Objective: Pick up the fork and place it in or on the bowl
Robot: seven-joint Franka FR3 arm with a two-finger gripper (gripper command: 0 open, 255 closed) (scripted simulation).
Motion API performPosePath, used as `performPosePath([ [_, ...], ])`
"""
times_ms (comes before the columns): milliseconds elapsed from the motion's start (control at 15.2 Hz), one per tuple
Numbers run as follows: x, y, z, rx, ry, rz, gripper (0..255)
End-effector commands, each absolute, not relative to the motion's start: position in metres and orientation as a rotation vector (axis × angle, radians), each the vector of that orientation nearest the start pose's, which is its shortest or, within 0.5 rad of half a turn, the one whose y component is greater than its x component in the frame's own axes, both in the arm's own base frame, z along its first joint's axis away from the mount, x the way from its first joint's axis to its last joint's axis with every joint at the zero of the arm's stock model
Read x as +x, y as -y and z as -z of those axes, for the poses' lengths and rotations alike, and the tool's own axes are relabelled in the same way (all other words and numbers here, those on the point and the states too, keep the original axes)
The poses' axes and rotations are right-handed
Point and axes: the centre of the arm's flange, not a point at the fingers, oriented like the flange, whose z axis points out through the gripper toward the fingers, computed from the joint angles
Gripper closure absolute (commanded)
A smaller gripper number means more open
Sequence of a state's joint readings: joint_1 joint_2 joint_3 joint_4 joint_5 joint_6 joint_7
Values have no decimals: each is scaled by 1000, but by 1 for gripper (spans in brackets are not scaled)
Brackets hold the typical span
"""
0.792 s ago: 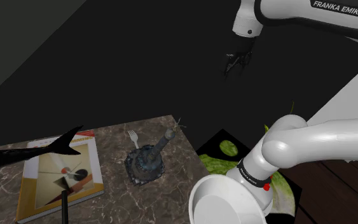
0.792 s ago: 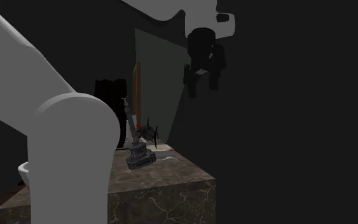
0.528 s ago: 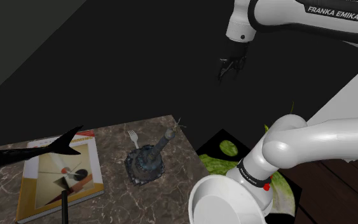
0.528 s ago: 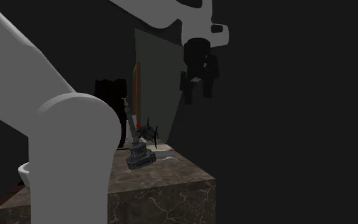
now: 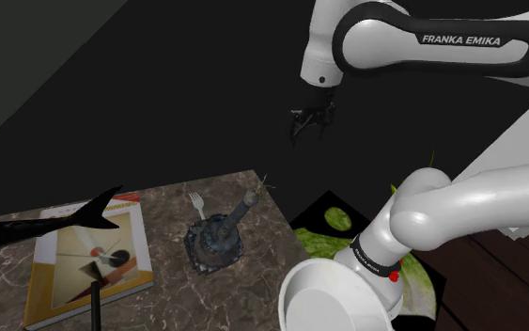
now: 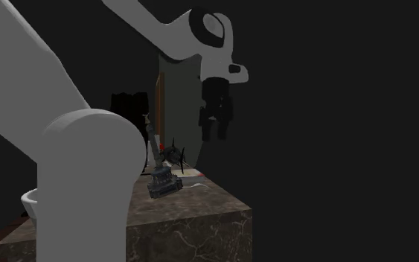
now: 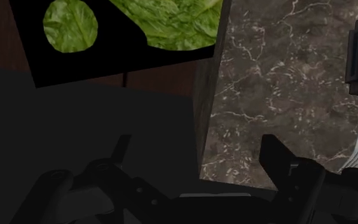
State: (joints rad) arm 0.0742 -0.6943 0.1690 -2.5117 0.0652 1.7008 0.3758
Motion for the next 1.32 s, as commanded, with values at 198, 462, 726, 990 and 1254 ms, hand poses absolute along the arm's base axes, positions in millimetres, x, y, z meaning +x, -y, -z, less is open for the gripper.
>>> performPosePath([
  [198,332,-142,-459,-3171,-331,-181,0],
  [462,342,-184,-433,-3150,-349,-191,0],
  [726,353,-226,-407,-3129,-367,-200,0],
  [990,364,-268,-382,-3107,-385,-210,0],
  [1254,376,-310,-358,-3085,-403,-219,0],
])
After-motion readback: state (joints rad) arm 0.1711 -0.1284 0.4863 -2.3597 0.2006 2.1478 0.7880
